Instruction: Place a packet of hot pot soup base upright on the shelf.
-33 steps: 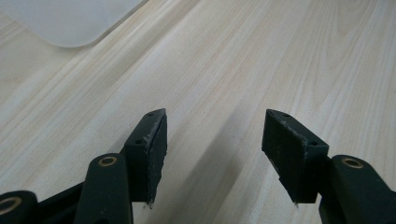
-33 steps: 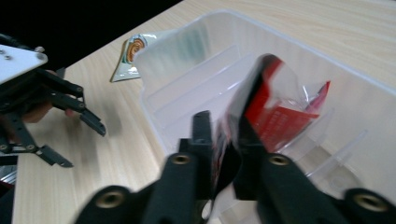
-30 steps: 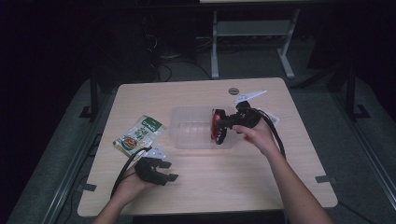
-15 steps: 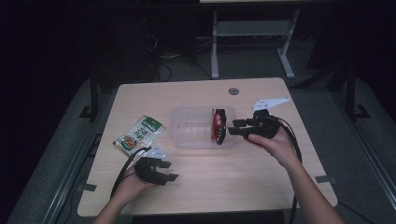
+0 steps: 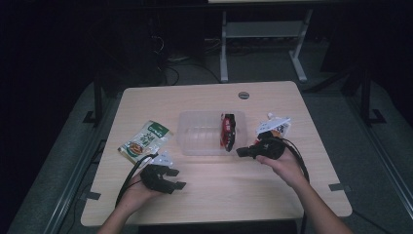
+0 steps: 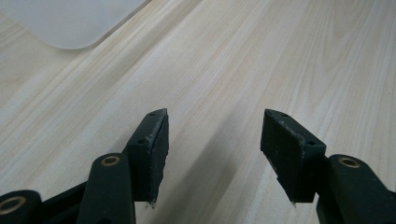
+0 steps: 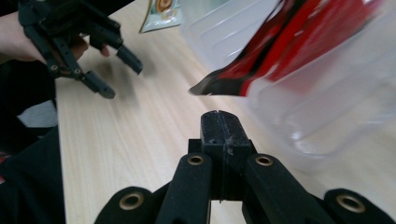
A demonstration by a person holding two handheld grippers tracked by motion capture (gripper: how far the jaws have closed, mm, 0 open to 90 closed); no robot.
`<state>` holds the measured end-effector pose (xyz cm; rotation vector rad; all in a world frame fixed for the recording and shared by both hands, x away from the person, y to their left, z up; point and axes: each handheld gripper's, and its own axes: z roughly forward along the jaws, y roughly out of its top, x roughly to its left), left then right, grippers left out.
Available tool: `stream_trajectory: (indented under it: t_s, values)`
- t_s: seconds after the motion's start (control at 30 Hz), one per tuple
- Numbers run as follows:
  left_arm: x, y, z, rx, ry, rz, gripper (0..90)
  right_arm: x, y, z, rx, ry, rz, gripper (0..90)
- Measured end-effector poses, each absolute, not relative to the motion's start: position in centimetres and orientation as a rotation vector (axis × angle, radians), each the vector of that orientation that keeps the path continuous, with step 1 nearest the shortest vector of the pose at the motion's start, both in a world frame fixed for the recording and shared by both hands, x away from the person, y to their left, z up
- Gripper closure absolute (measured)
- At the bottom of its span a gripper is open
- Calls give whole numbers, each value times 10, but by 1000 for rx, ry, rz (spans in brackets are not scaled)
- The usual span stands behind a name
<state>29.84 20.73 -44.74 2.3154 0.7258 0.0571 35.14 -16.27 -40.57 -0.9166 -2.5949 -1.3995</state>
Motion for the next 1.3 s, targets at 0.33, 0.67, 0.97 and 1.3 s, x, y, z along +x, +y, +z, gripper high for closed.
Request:
stream_trajectory:
  t_s: [0.33,0.67,0.97,1.3]
  values:
    - [298,205,-448,2321,723,54,419,358,-136,-424,-910,-2548,-1378,900]
    - [299,205,-449,2321,726,52,420,365,-137,-414,-942,-2489,-1545,900]
    - [299,206,-448,2336,713,59,420,358,-135,-409,-940,-2637,-1505,559]
    - [299,207,-448,2323,713,65,420,343,-144,-410,-963,-2774,-1393,496]
